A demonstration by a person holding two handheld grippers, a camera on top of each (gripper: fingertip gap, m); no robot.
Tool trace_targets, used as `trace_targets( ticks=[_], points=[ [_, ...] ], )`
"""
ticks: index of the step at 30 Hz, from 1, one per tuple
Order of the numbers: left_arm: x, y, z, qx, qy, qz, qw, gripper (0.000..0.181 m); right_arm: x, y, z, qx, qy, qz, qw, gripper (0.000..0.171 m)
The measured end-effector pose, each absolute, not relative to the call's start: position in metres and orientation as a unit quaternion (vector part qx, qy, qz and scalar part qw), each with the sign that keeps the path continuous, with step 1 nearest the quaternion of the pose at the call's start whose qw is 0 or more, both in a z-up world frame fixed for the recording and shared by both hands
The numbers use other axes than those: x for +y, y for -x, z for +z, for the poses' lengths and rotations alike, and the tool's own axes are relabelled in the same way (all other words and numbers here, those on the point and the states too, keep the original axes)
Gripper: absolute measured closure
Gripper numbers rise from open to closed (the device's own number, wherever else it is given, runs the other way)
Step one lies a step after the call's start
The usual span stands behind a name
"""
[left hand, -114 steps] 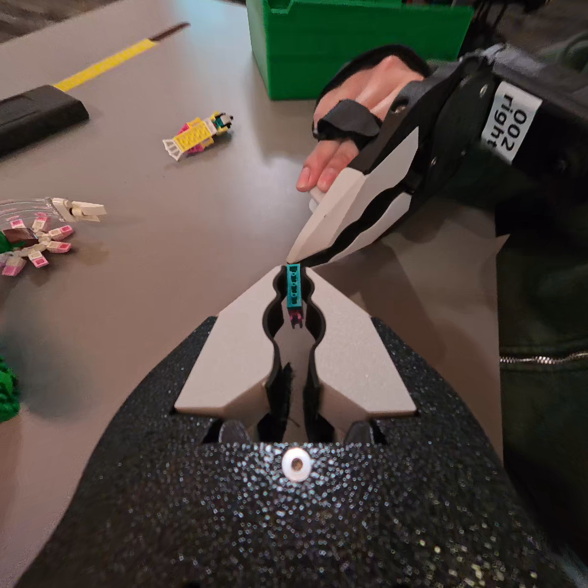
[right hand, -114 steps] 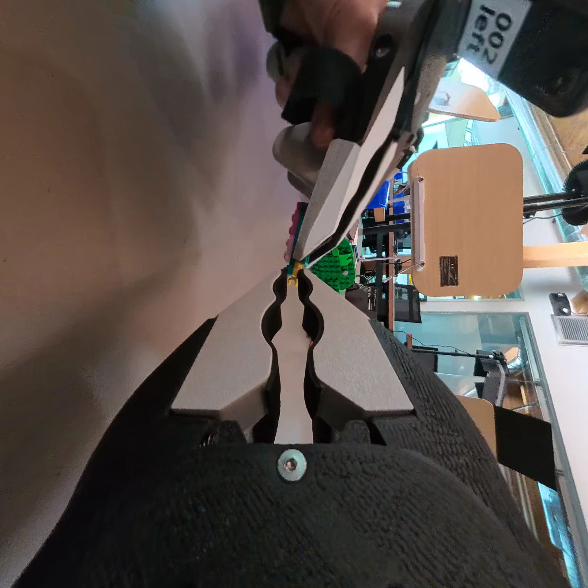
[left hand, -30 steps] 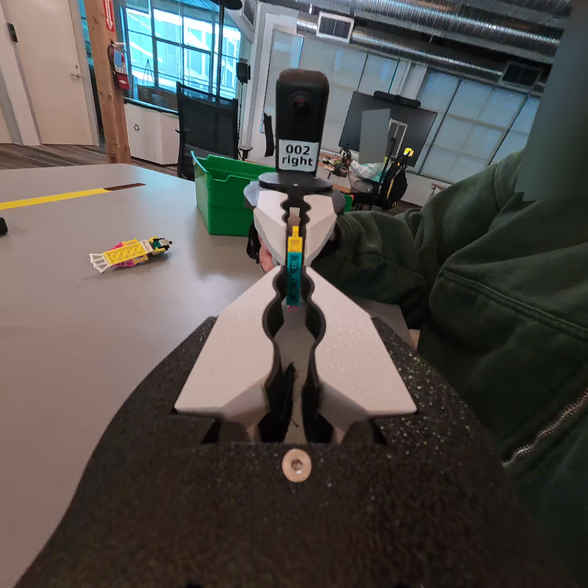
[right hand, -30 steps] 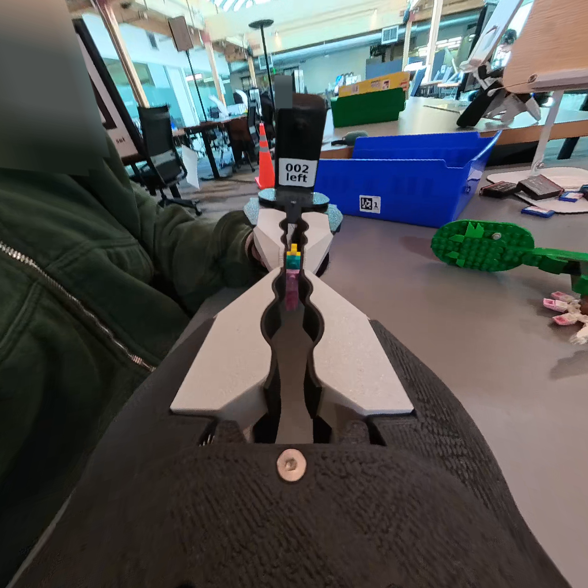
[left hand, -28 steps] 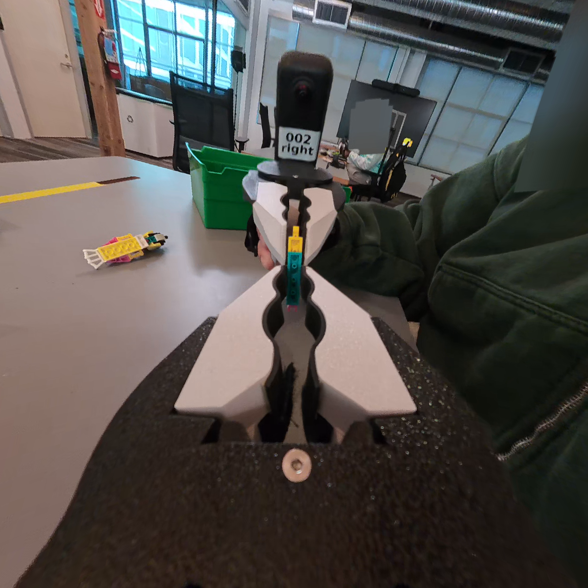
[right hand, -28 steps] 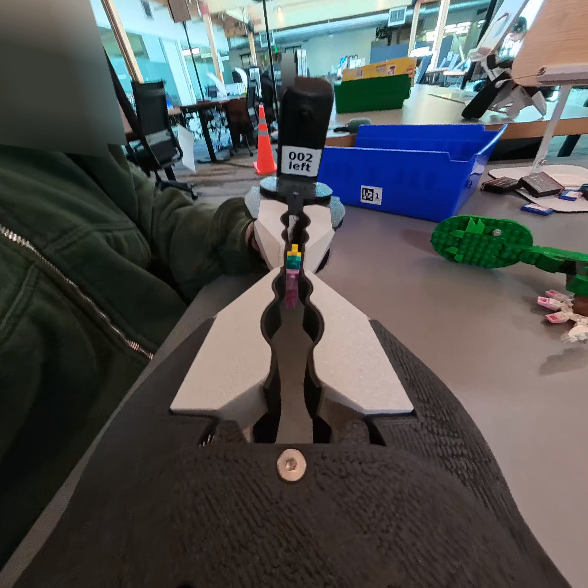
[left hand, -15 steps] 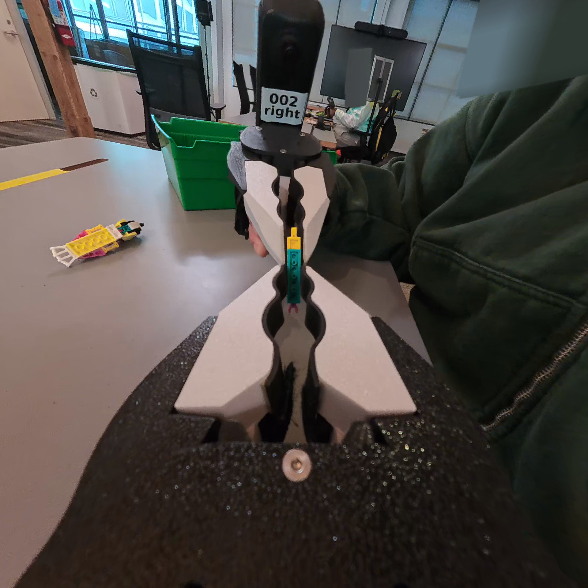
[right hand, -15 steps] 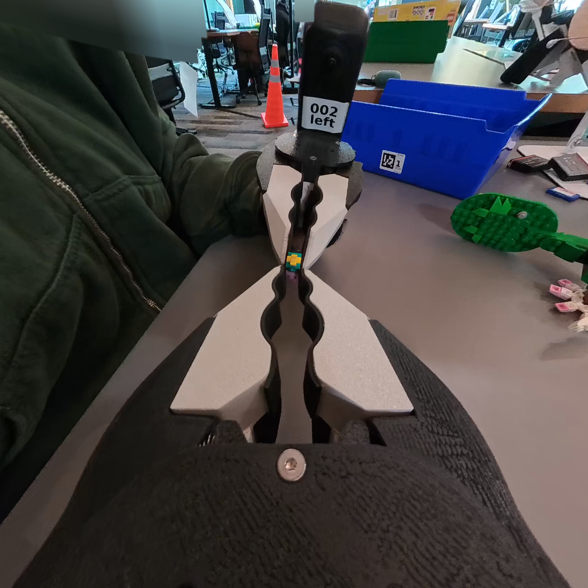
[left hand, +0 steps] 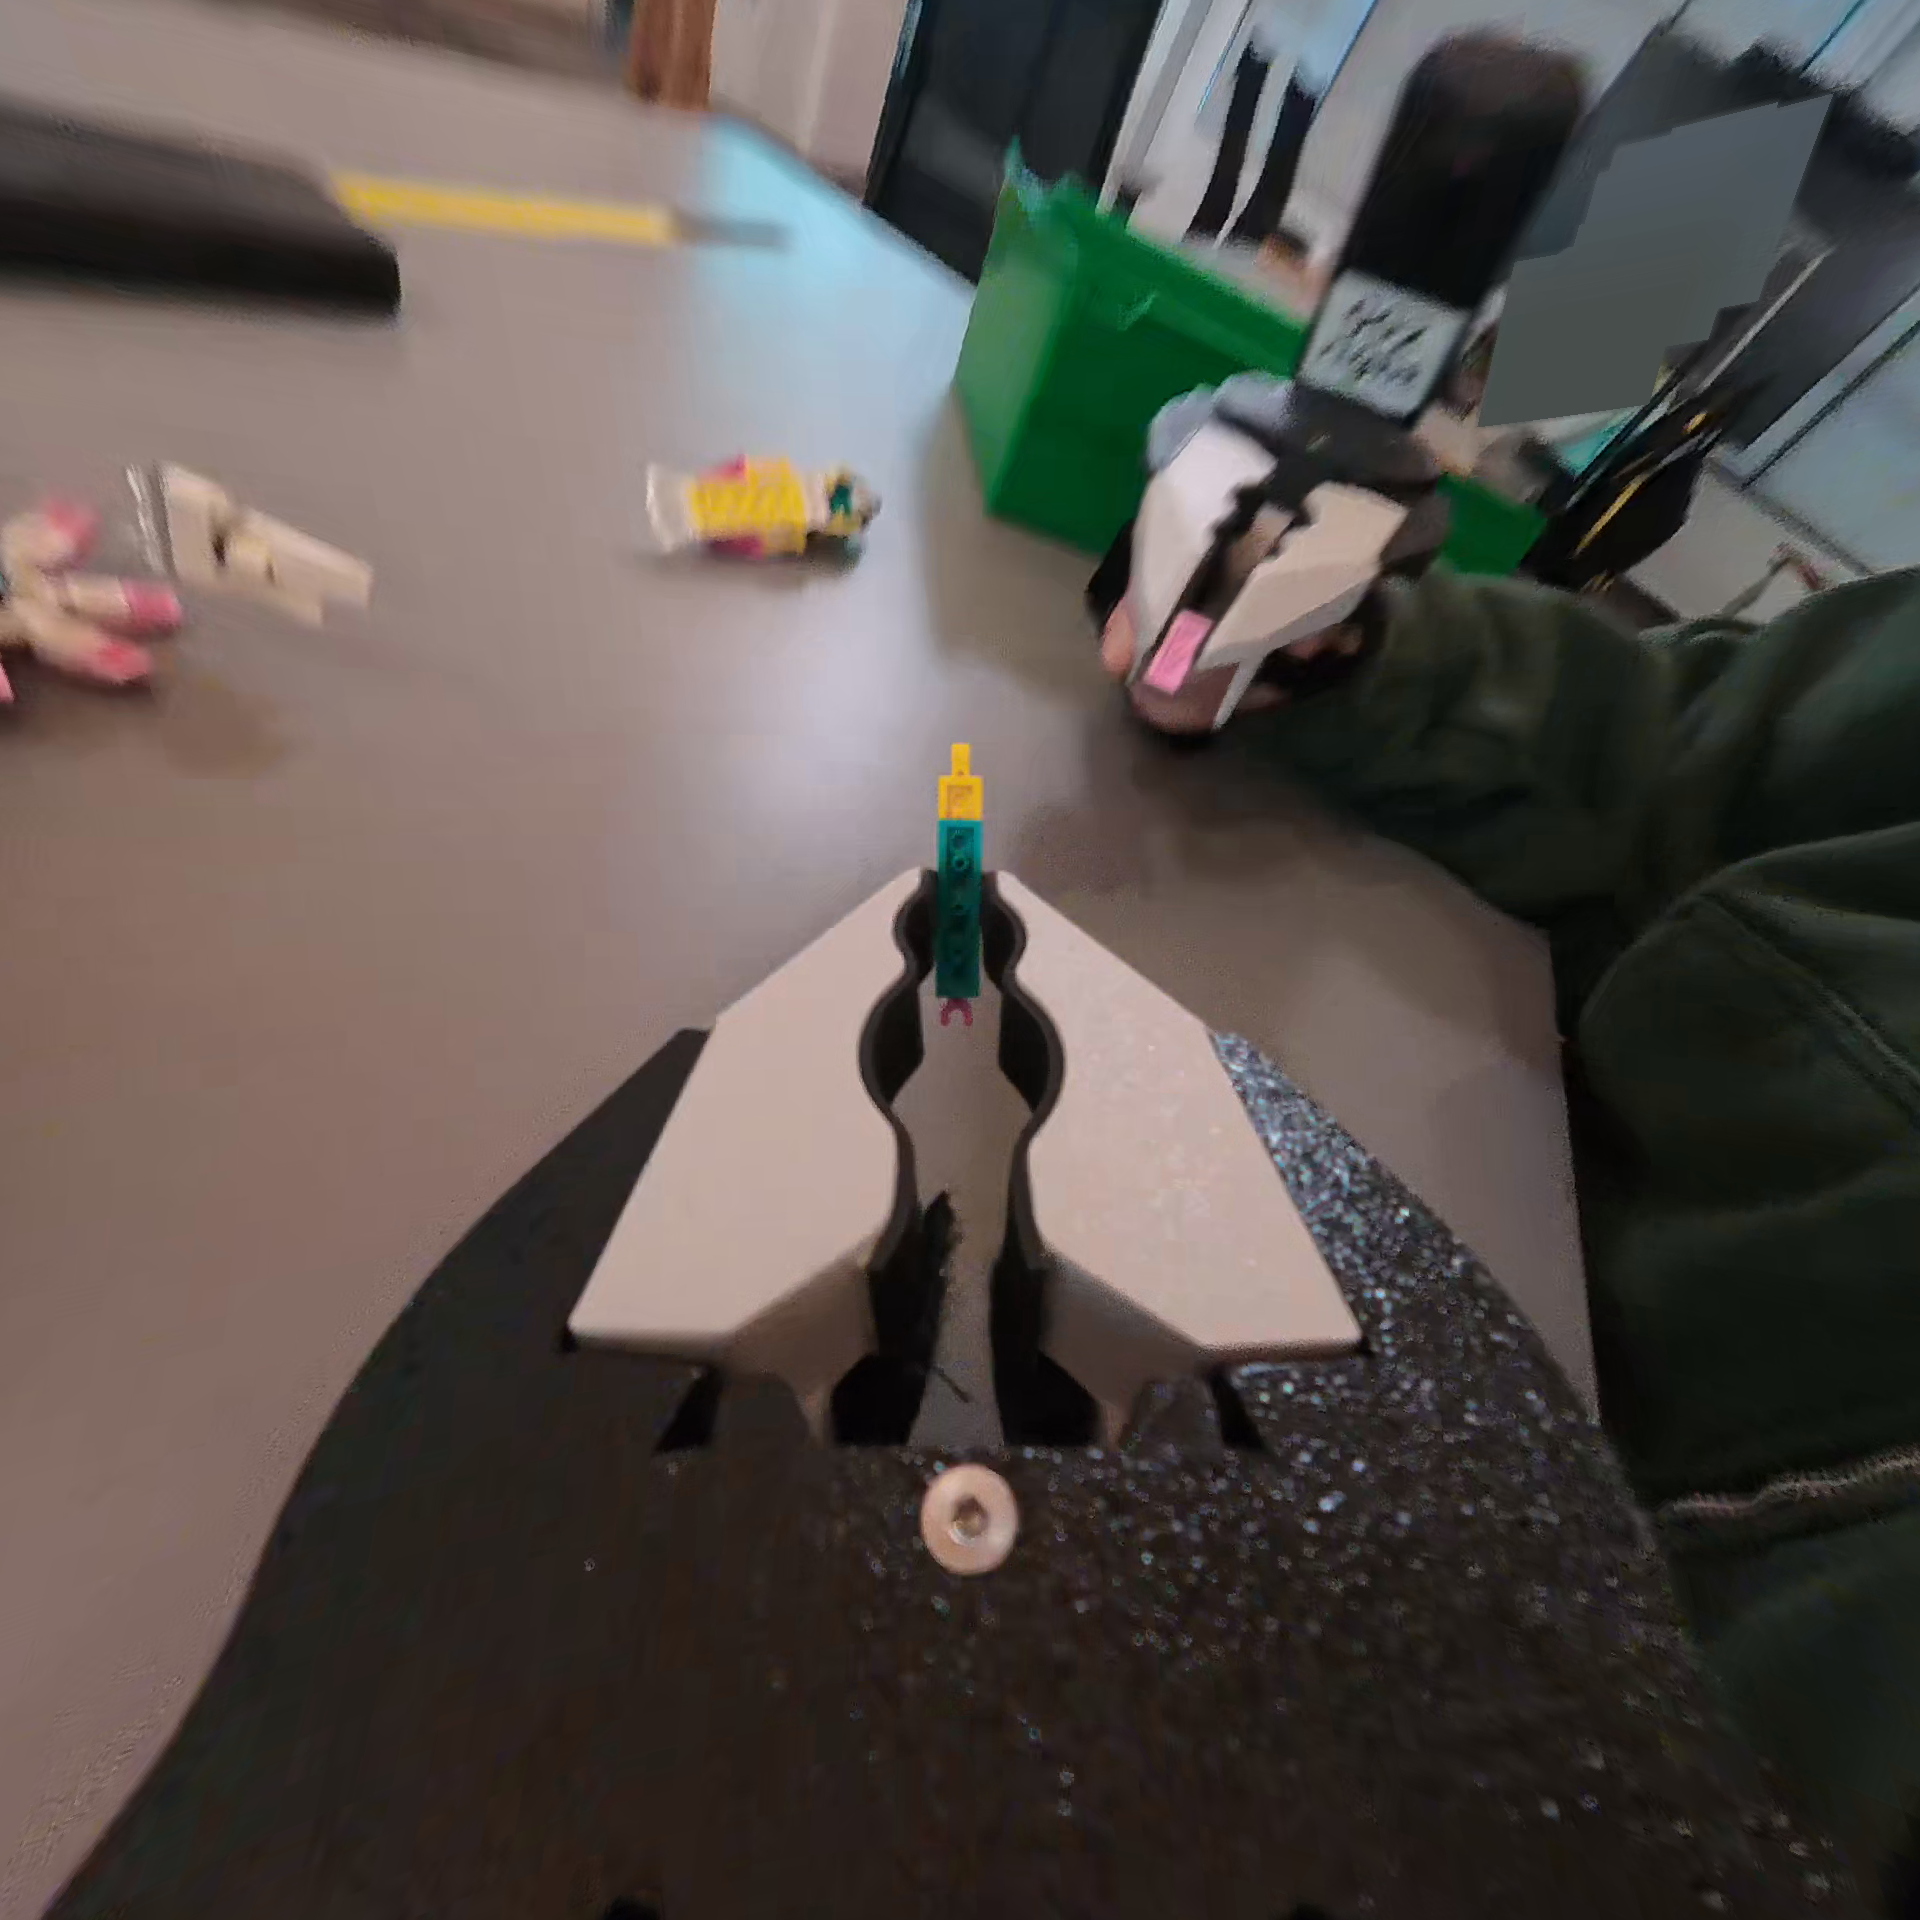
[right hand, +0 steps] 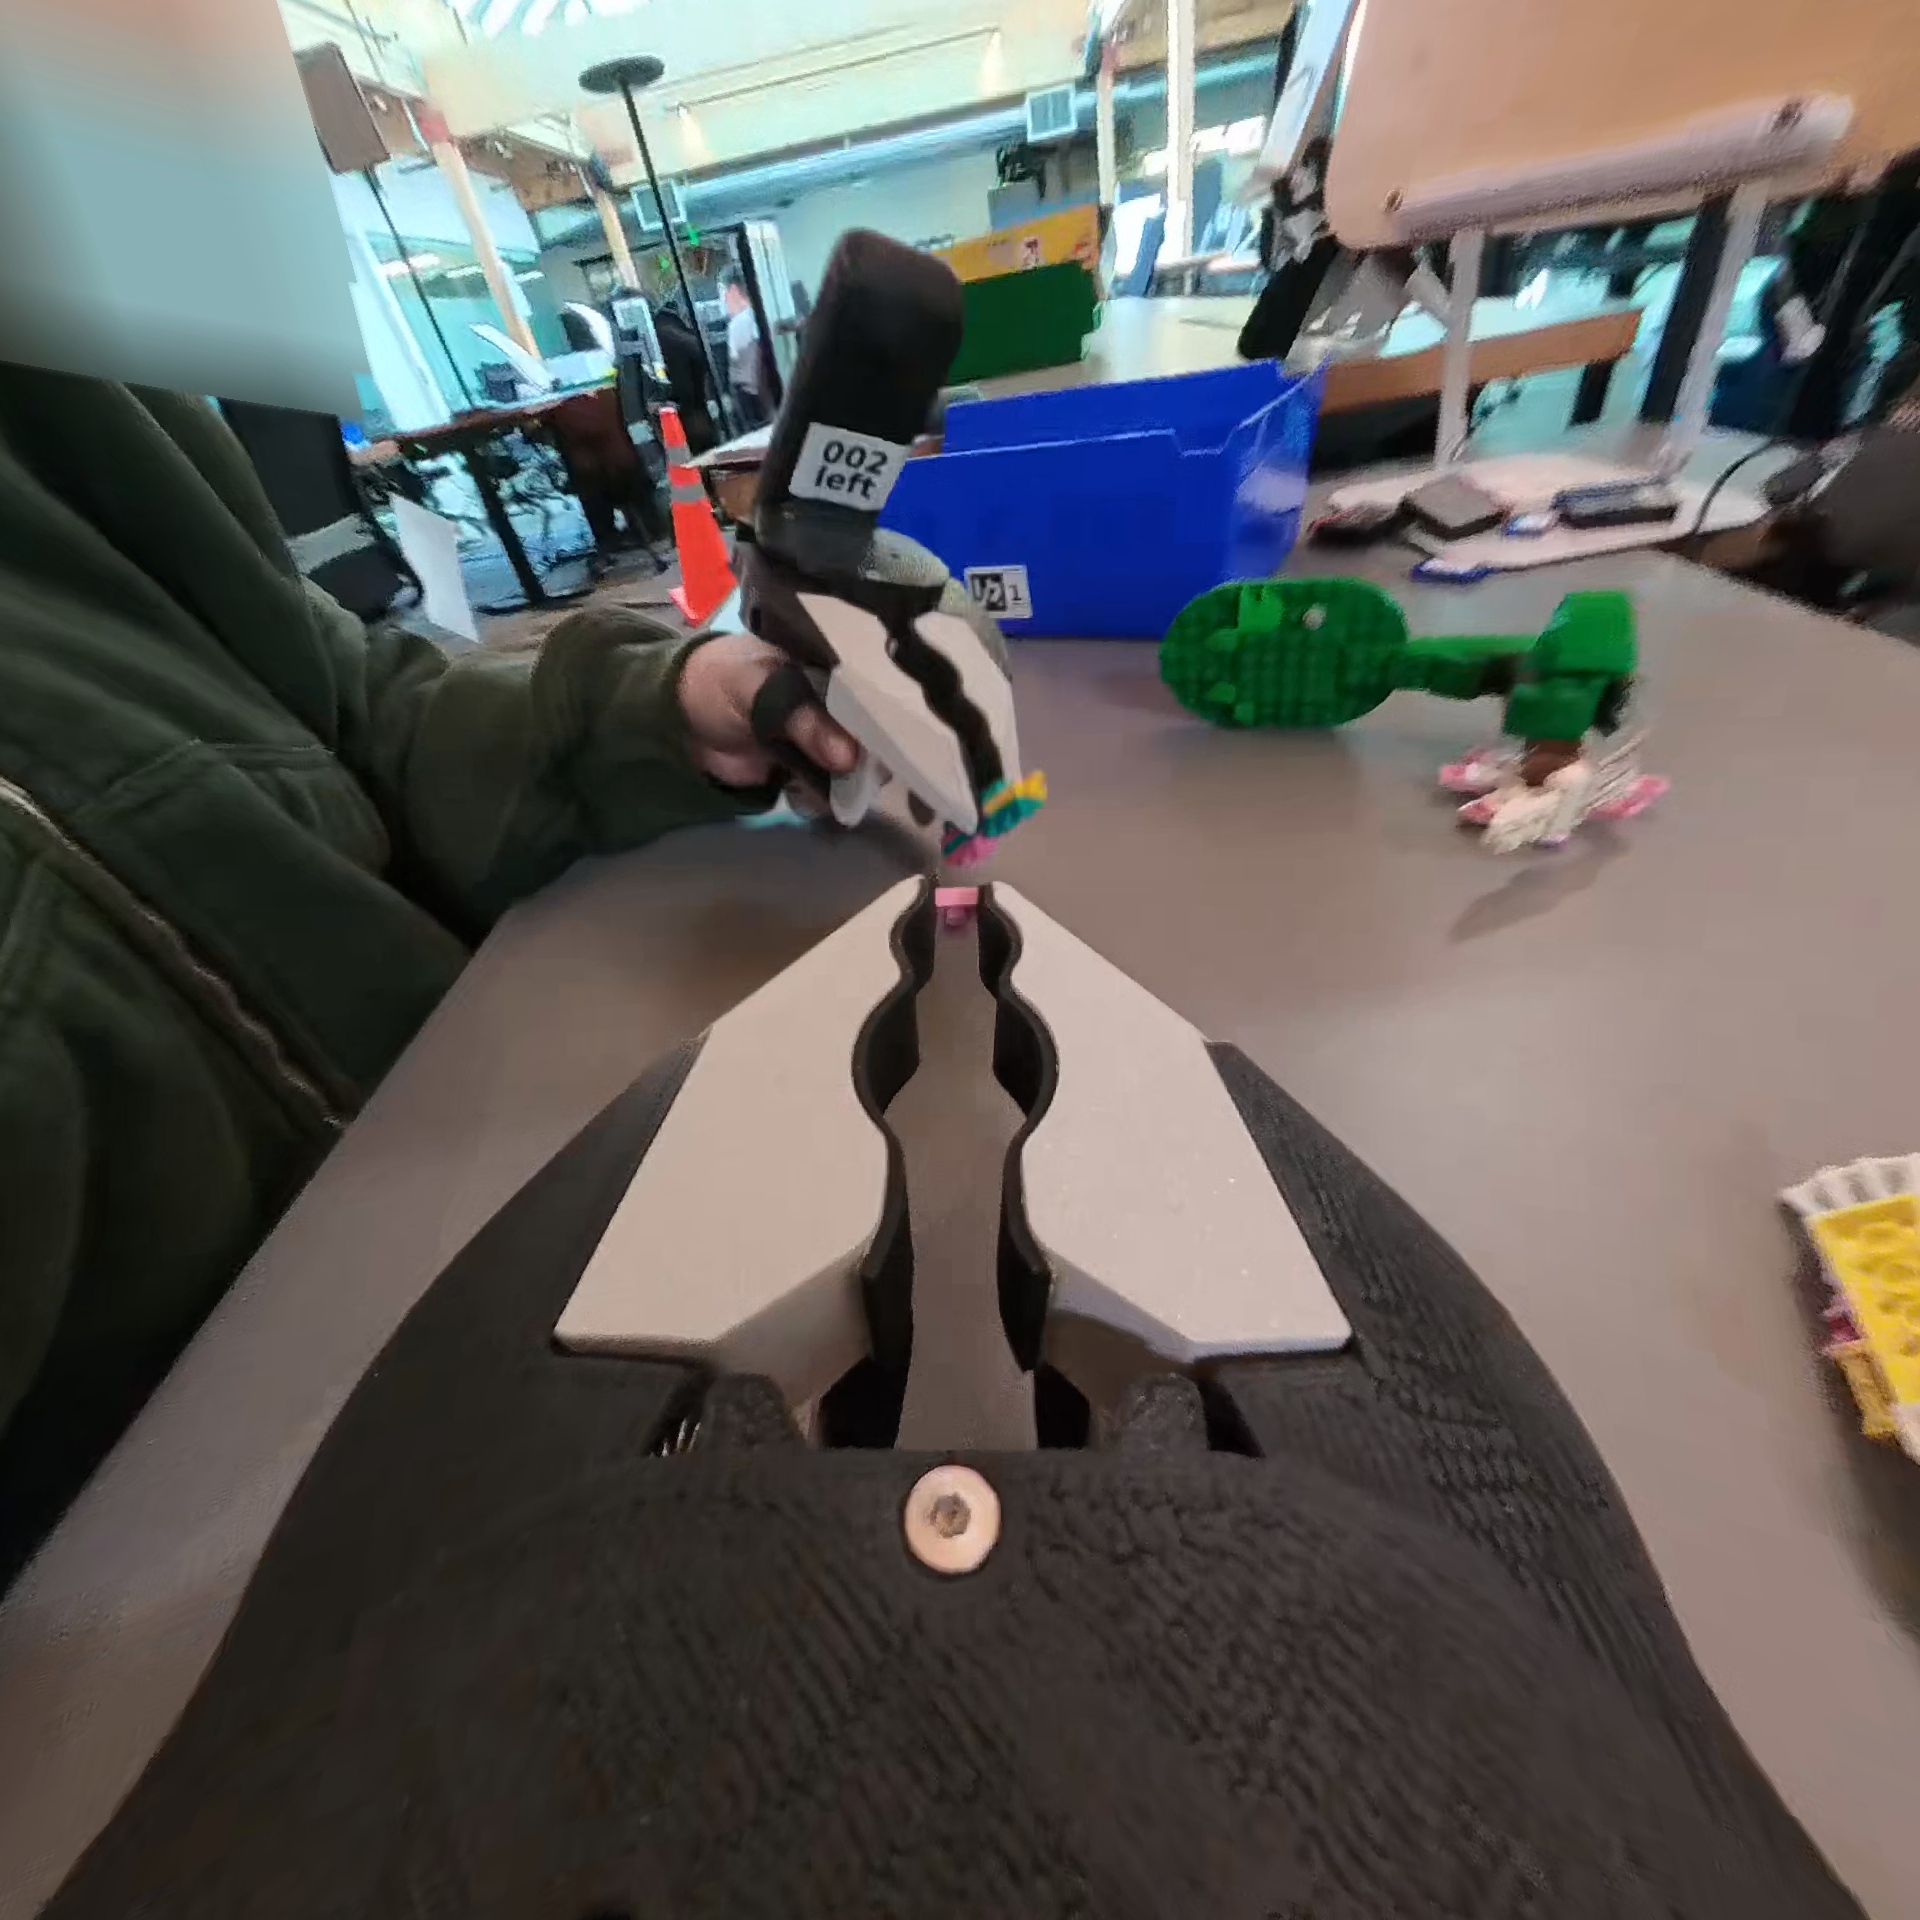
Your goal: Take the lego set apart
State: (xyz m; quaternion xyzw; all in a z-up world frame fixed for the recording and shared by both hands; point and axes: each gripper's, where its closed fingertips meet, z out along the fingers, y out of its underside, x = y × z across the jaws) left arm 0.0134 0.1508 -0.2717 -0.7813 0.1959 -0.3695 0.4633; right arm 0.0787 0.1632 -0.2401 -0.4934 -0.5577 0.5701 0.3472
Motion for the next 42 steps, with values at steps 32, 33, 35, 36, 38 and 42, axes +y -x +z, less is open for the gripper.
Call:
trace_targets(
  ticks=[32,33,35,36,38,42],
  points=[
    [0.140,0.089,-0.157,0.037,0.706,-0.366,0.605,0.169,0.145,-0.068,-0.215,-0.589,0.325,0.315,0.670,0.158],
    [0.145,0.143,-0.155,-0.001,0.739,-0.246,0.628,0.169,0.149,-0.067,-0.216,-0.584,0.335,0.316,0.668,0.158],
    [0.136,0.255,-0.152,-0.091,0.773,-0.021,0.628,0.169,0.153,-0.065,-0.216,-0.575,0.347,0.323,0.667,0.158],
    [0.126,0.293,-0.153,-0.122,0.783,0.036,0.609,0.169,0.154,-0.065,-0.216,-0.573,0.349,0.326,0.666,0.158],
    [0.115,0.331,-0.168,-0.164,0.821,0.039,0.546,0.143,0.155,-0.065,-0.218,-0.571,0.353,0.329,0.664,0.157],
    [0.093,0.379,-0.188,-0.208,0.852,0.121,0.464,0.083,0.161,-0.065,-0.220,-0.565,0.365,0.331,0.662,0.157]
  ],
)
